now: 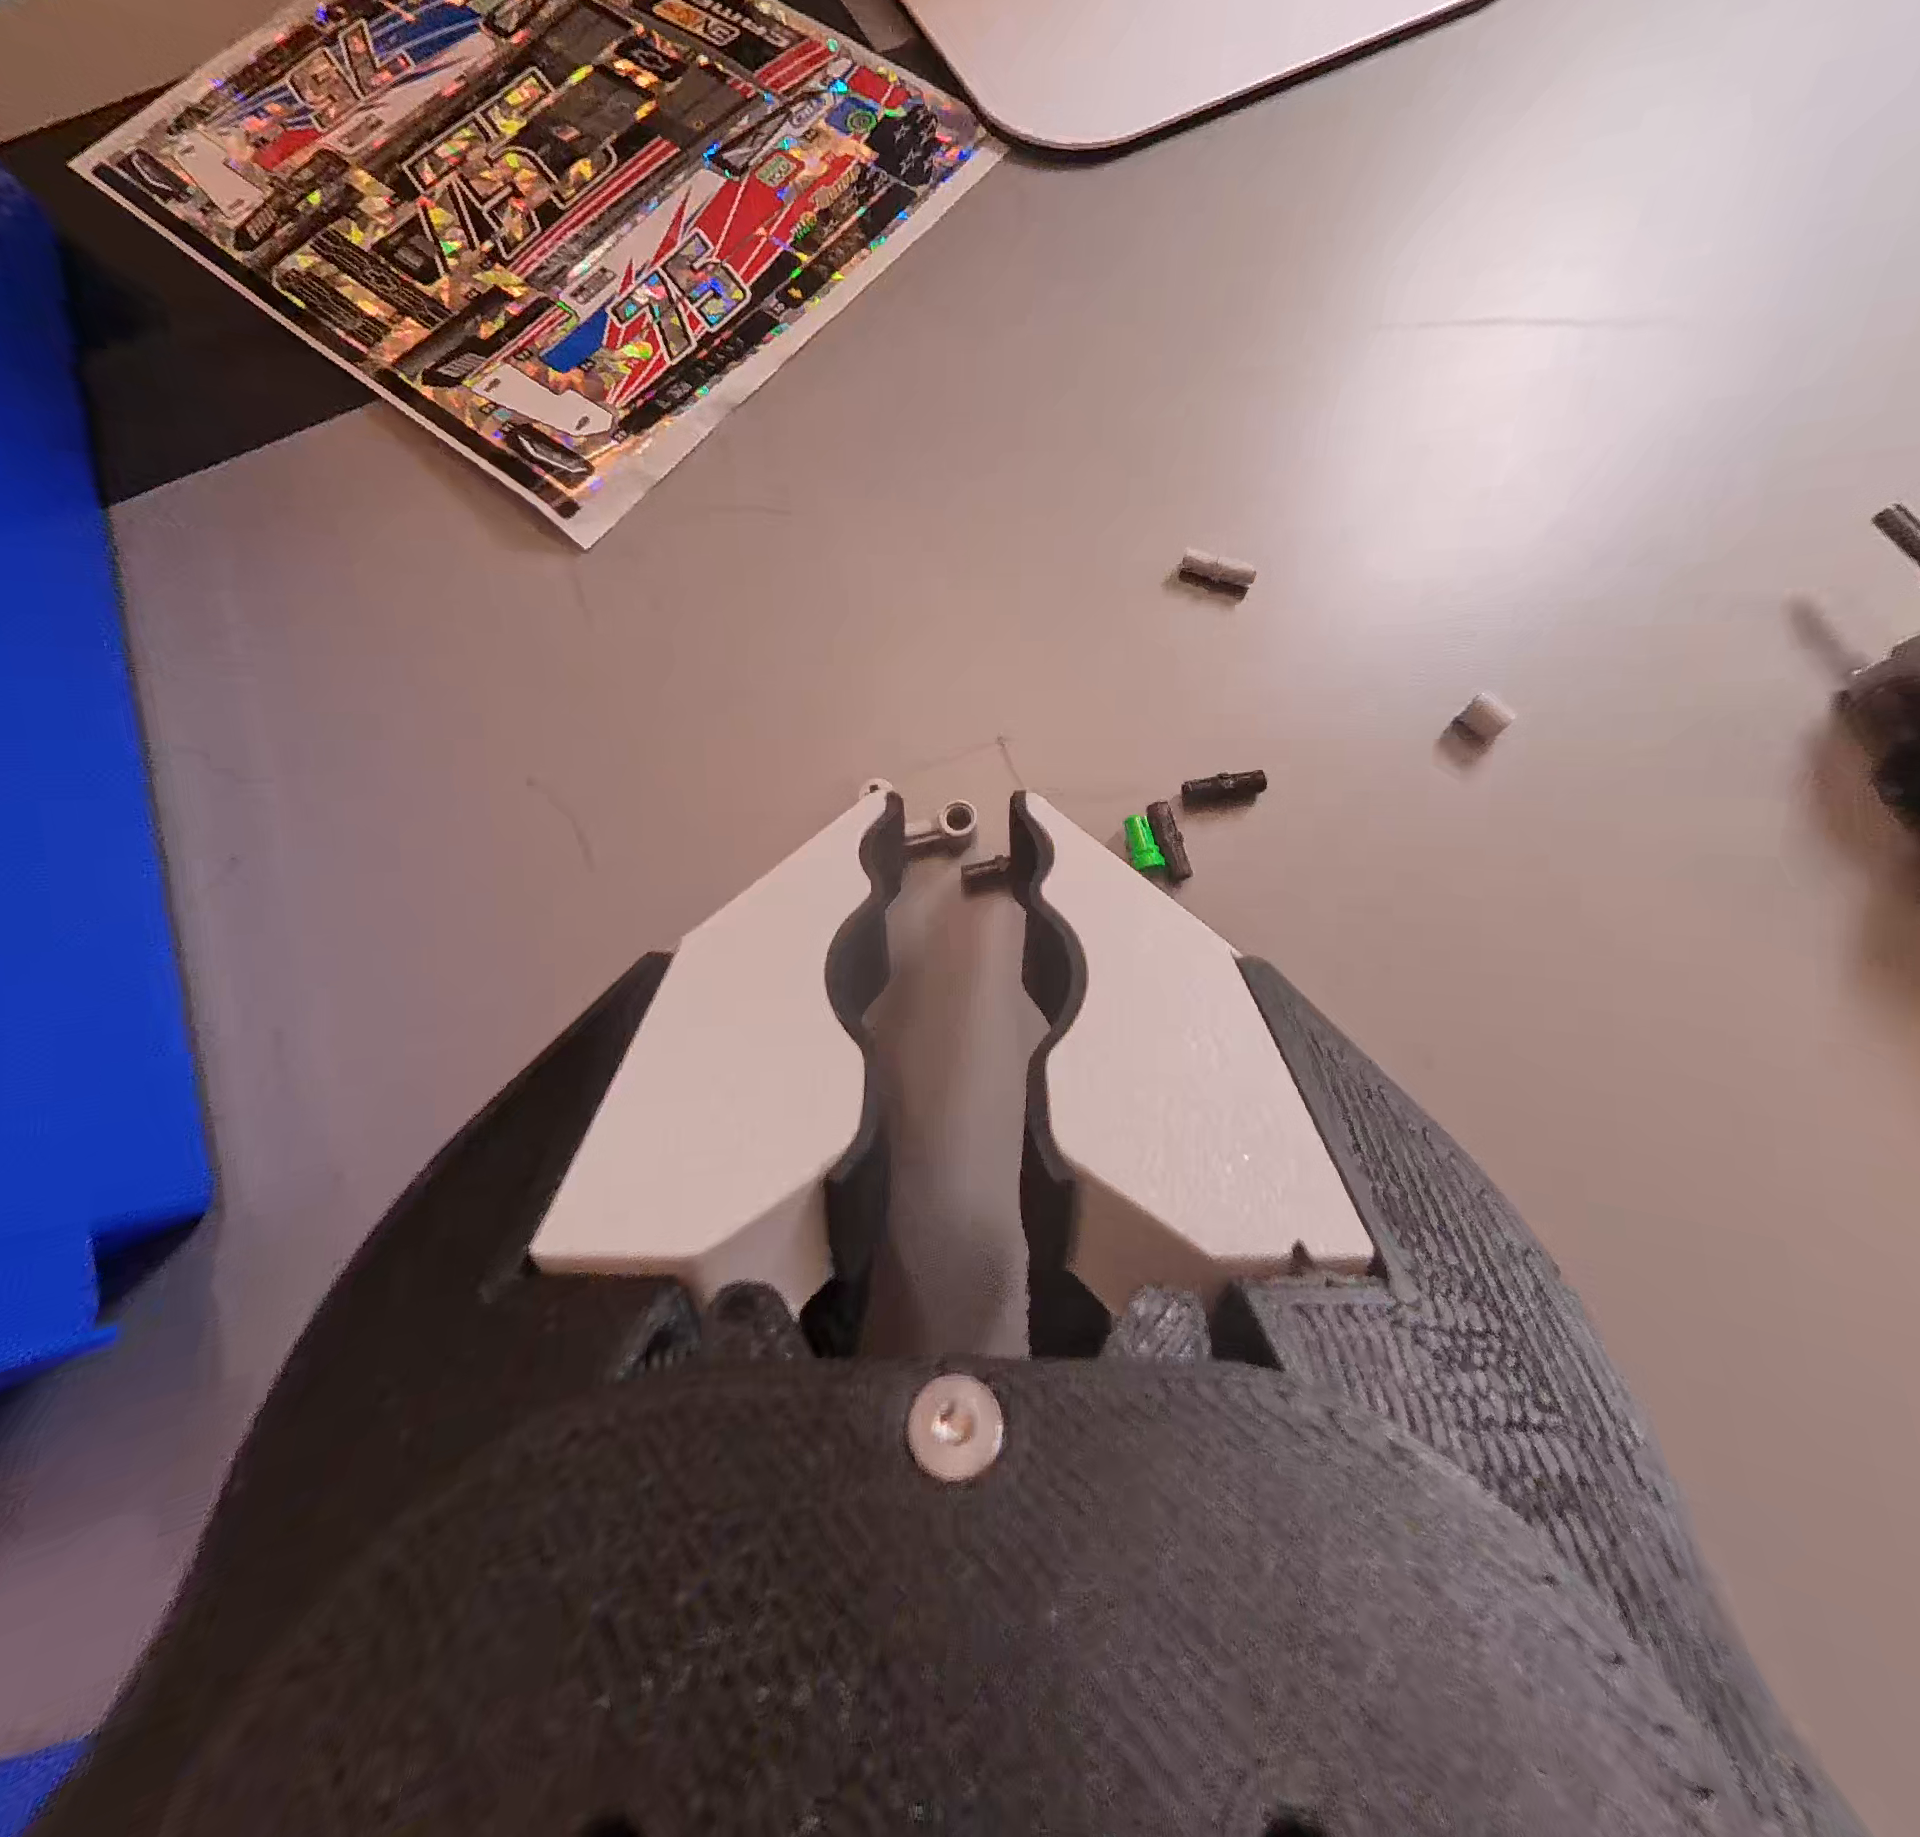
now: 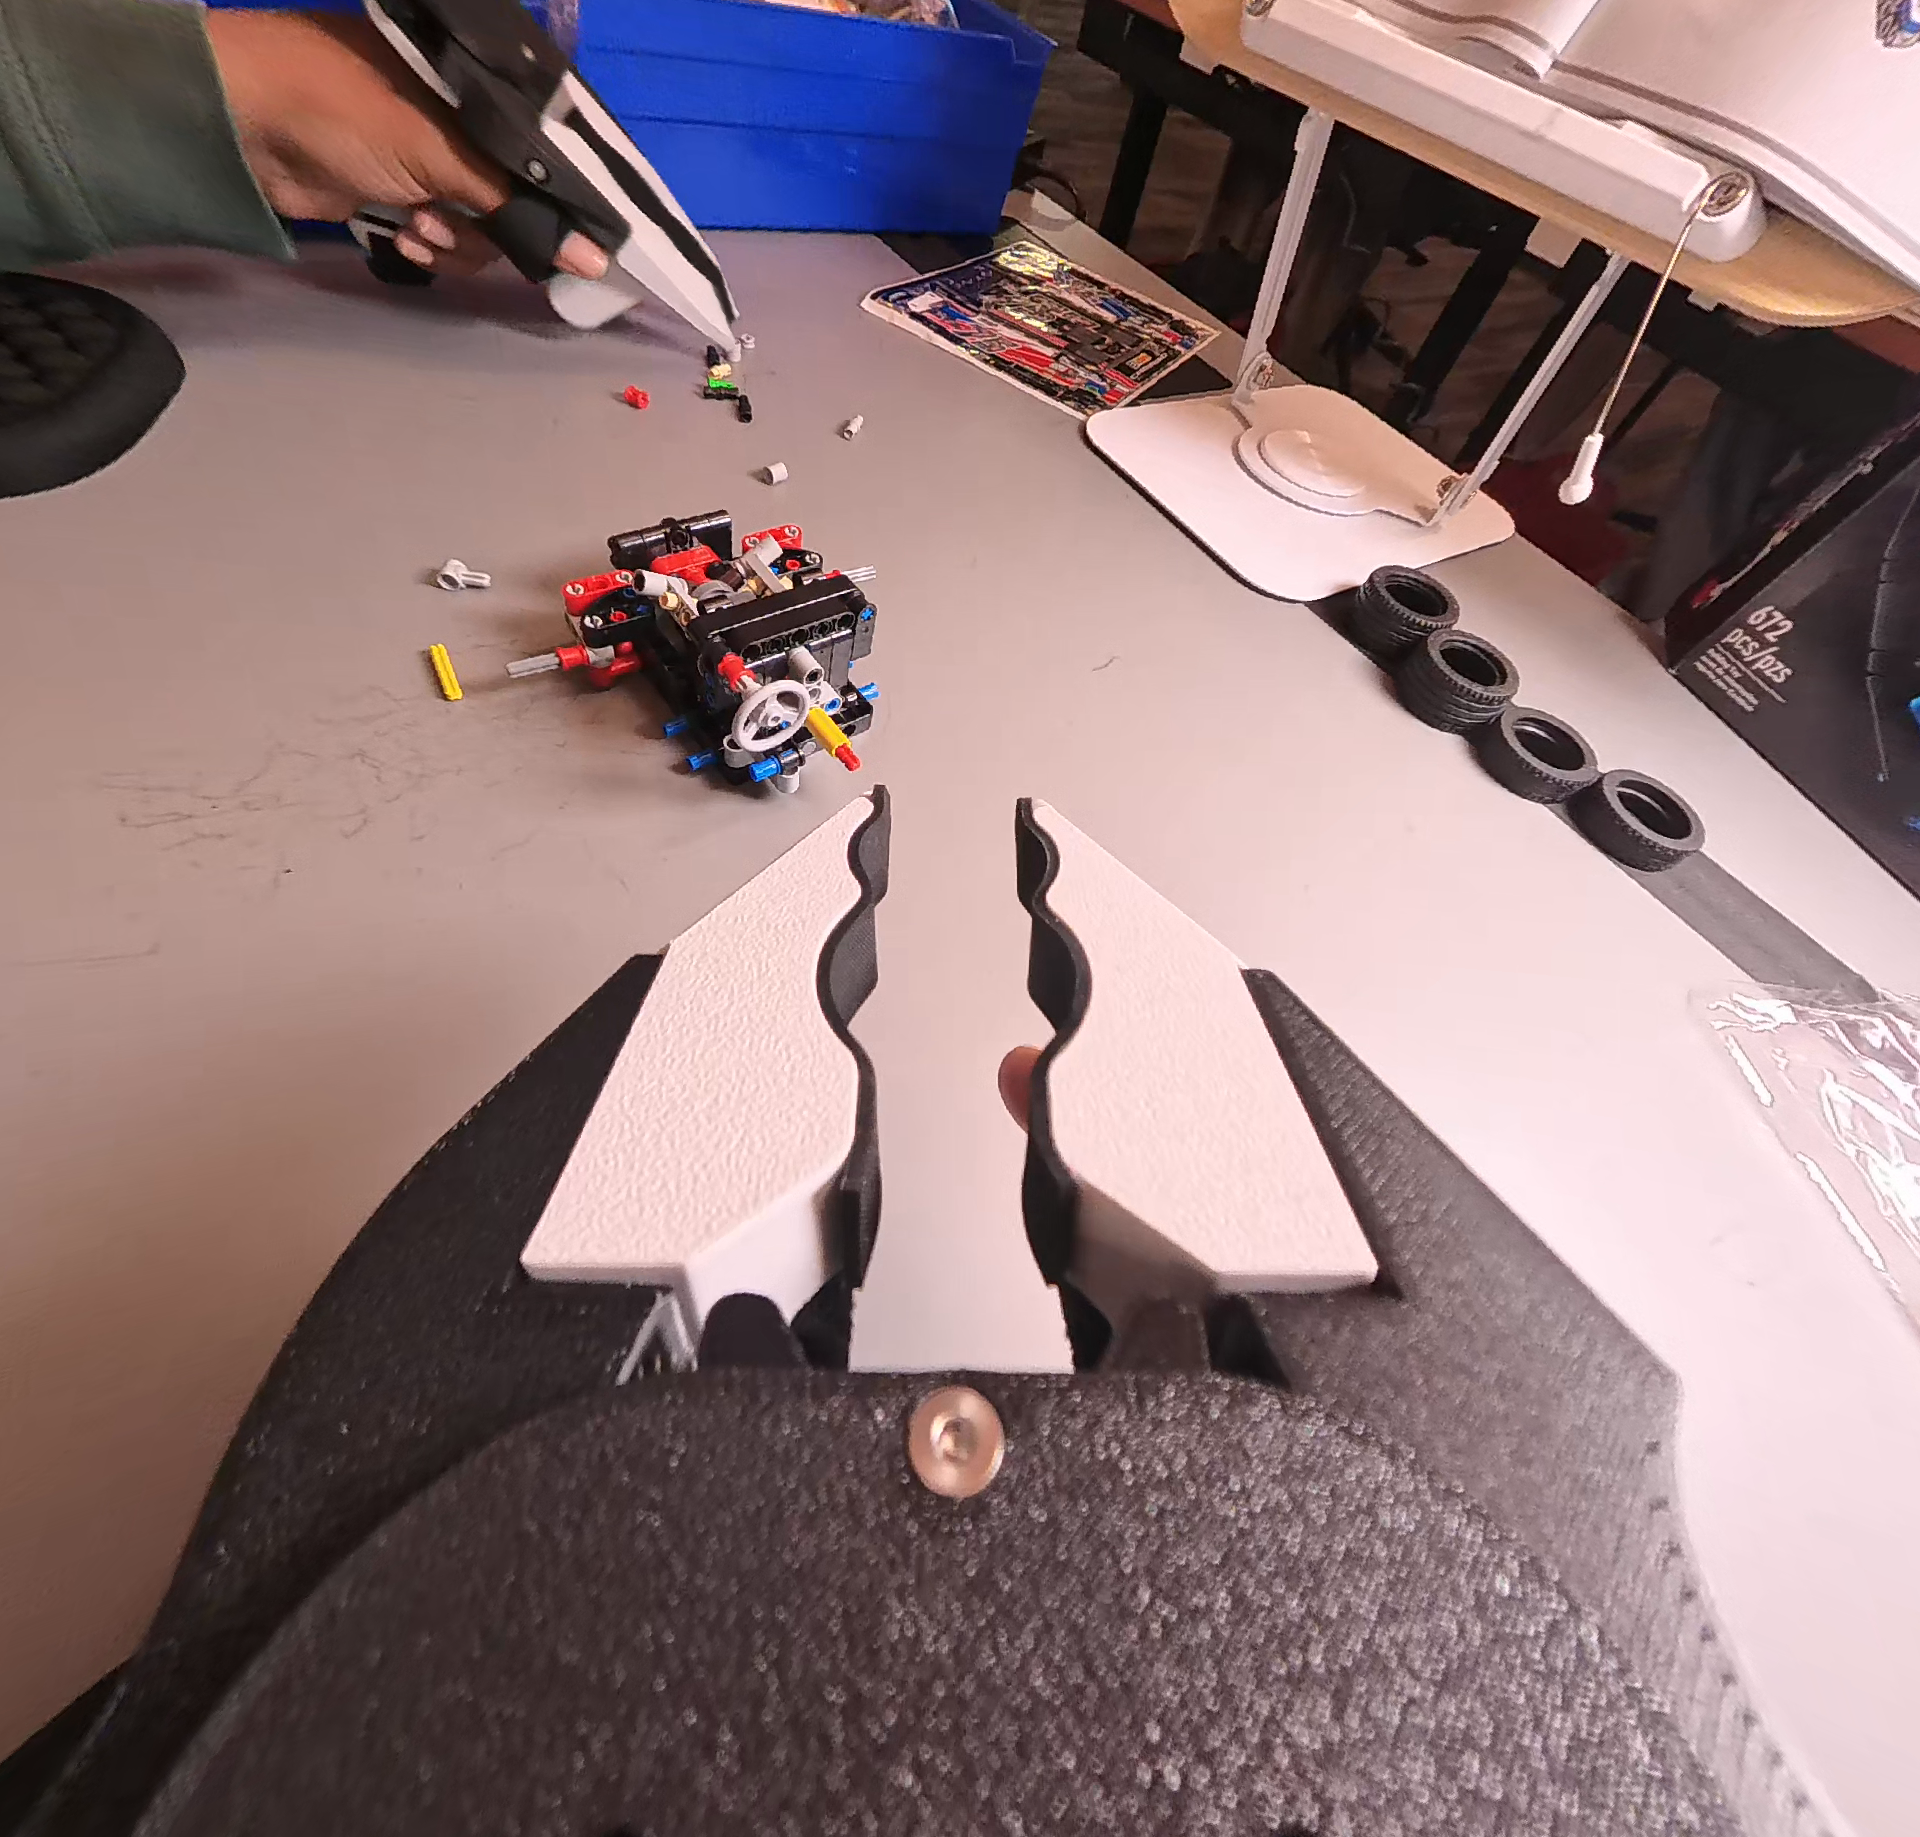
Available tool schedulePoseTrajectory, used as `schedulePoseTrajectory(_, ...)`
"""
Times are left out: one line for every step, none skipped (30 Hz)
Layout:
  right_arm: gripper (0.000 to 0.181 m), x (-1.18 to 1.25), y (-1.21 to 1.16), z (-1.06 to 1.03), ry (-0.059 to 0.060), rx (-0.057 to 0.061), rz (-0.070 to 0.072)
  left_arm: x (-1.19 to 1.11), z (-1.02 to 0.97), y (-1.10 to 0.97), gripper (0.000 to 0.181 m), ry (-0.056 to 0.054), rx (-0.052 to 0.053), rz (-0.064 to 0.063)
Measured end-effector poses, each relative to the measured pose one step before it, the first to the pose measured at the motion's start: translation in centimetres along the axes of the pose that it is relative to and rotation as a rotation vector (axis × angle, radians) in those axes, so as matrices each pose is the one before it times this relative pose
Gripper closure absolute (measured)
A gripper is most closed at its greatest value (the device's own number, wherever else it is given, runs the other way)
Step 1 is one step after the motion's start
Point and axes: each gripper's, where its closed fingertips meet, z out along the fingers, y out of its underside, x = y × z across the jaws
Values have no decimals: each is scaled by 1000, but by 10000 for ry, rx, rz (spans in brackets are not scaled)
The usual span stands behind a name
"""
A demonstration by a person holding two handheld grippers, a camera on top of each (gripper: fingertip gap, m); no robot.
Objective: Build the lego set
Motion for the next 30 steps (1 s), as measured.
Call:
schedulePoseTrajectory(159, 3, 23, 2, 5, -14, -11, 5, 294, 118, 164, 6, -150, 55)
schedulePoseTrajectory(159, 2, 28, -5, 11, -20, -26, -5, 265, 249, 168, -10, -213, 52)
schedulePoseTrajectory(159, 8, 17, -6, 15, -9, -26, -87, 178, 167, 171, -81, -132, 73)
schedulePoseTrajectory(159, 14, -1, -16, 11, 5, -11, 55, 42, 4, 175, 7, -13, 56)
schedulePoseTrajectory(159, 19, -11, -30, 5, 13, 2, 13, -4, -3, 175, -1, -34, 24)
schedulePoseTrajectory(159, 27, -29, -20, 6, 18, 11, -16, -8, 1, 175, 1, -31, 38)
schedulePoseTrajectory(160, 37, -35, -22, 8, 26, 15, -74, -26, 0, 176, -30, -5, 58)
schedulePoseTrajectory(160, 28, -42, -11, 5, 28, 19, -102, -103, -78, 175, -41, 76, 64)
schedulePoseTrajectory(160, 10, -40, -16, 4, 25, 15, 80, -281, -293, 175, 84, 187, 24)
schedulePoseTrajectory(160, 20, -53, -29, 15, 28, 0, 365, -542, -610, 175, 253, 344, 9)
schedulePoseTrajectory(160, 8, -50, -37, 20, 22, -16, 759, -816, -882, 176, 441, 466, 92)
schedulePoseTrajectory(160, 9, -44, -33, 19, 15, -19, 1289, -1012, -930, 176, 663, 455, 241)
schedulePoseTrajectory(160, 31, -39, -41, 27, 15, -20, 1779, -1060, -754, 176, 839, 333, 368)
schedulePoseTrajectory(160, 69, -39, -52, 44, 22, -10, 2492, -965, -301, 175, 1143, 87, 489)
schedulePoseTrajectory(160, 83, -24, -43, 37, 23, 10, 3143, -645, 337, 175, 1397, -256, 505)
schedulePoseTrajectory(161, 66, -8, -7, 24, 19, 27, 2954, -123, 540, 175, 1092, -316, 639)
schedulePoseTrajectory(161, 77, 27, 26, 25, 8, 29, 2223, 407, 399, 176, 492, -121, 857)
schedulePoseTrajectory(161, 64, 48, 59, 27, -5, 27, 1750, 793, 560, 175, 257, -274, 740)
schedulePoseTrajectory(161, 19, 109, 71, 12, -30, 20, 1260, 1013, 737, 175, 154, -511, 388)
schedulePoseTrajectory(161, -2, 122, 73, 11, -38, 2, 1038, 1024, 627, 175, 219, -483, 128)
schedulePoseTrajectory(162, -22, 101, 74, 11, -37, -23, 936, 864, 312, 175, 302, -284, 98)
schedulePoseTrajectory(162, -50, 63, 62, 5, -34, -30, 648, 664, 86, 175, 204, -133, 141)
schedulePoseTrajectory(162, -55, 55, 38, -5, -25, -21, 344, 494, 137, 175, 94, -178, 140)
schedulePoseTrajectory(162, -35, 50, 37, -3, -26, -16, 162, 394, 226, 175, 39, -220, 106)
schedulePoseTrajectory(162, 12, 56, 24, 17, -23, -12, 38, 234, -58, 175, 10, -18, 49)
schedulePoseTrajectory(162, 23, 48, 7, 19, -18, -5, 45, 100, -61, 175, 31, -12, 20)
schedulePoseTrajectory(162, 53, 55, -8, 19, -10, 12, -16, 13, -17, 175, -22, -21, 22)
schedulePoseTrajectory(162, 44, 38, -8, 15, -4, 20, -13, 5, 21, 175, -35, -22, 46)
schedulePoseTrajectory(163, 25, 46, 10, 11, 0, 17, 2, 2, 3, 175, -29, 14, 23)
schedulePoseTrajectory(163, 24, 45, 20, 2, -2, 15, -9, -2, 1, 175, -21, 27, -23)
